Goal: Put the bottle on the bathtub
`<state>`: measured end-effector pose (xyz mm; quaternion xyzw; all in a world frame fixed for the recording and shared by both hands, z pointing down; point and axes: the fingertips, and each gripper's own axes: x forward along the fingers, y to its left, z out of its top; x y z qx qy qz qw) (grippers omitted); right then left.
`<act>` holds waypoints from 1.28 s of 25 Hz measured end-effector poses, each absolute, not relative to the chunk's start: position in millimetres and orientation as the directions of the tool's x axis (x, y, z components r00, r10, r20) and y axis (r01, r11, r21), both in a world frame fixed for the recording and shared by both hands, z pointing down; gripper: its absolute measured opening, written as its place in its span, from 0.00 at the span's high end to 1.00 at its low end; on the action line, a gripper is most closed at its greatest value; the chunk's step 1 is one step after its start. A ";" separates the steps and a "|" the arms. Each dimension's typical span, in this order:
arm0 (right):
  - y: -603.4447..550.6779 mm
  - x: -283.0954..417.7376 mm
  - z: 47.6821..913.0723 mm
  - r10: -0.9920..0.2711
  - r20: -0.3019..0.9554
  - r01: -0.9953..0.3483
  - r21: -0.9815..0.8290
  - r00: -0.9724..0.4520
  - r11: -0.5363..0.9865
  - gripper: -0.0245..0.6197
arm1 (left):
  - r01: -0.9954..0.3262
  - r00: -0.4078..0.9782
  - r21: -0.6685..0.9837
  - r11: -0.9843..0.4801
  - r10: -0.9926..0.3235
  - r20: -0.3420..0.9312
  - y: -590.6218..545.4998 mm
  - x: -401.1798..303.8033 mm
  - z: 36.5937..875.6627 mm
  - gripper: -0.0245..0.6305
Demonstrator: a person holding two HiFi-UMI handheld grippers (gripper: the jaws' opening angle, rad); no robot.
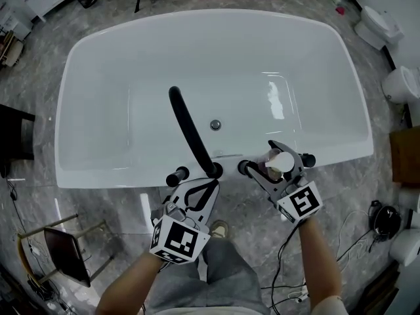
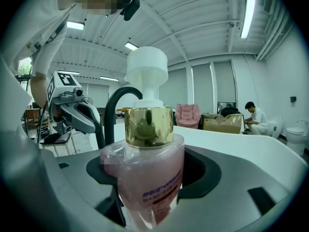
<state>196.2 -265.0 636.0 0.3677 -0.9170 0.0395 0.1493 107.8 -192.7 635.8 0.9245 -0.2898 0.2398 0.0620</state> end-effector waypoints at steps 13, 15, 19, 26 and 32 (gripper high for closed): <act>-265.0 210.2 646.0 -0.690 0.355 -0.727 0.038 -0.631 0.685 0.40 | -0.536 0.743 -0.001 -0.844 -0.473 0.474 -185.6 122.4 631.6 0.93; -263.6 211.4 648.7 -0.694 0.363 -0.734 0.037 -0.622 0.678 0.40 | -0.527 0.744 -0.003 -0.850 -0.463 0.482 -183.3 122.1 631.1 0.93; -256.3 214.9 654.1 -0.690 0.386 -0.732 0.054 -0.612 0.679 0.39 | -0.520 0.746 -0.004 -0.854 -0.456 0.485 -180.6 125.0 628.6 0.93; -251.7 228.5 661.9 -0.700 0.433 -0.765 0.037 -0.568 0.644 0.36 | -0.519 0.742 -0.001 -0.855 -0.450 0.497 -180.2 126.7 626.3 0.93; -248.5 231.5 667.4 -0.700 0.468 -0.794 -0.006 -0.539 0.608 0.31 | -0.535 0.729 0.019 -0.845 -0.450 0.516 -176.9 126.6 622.8 0.93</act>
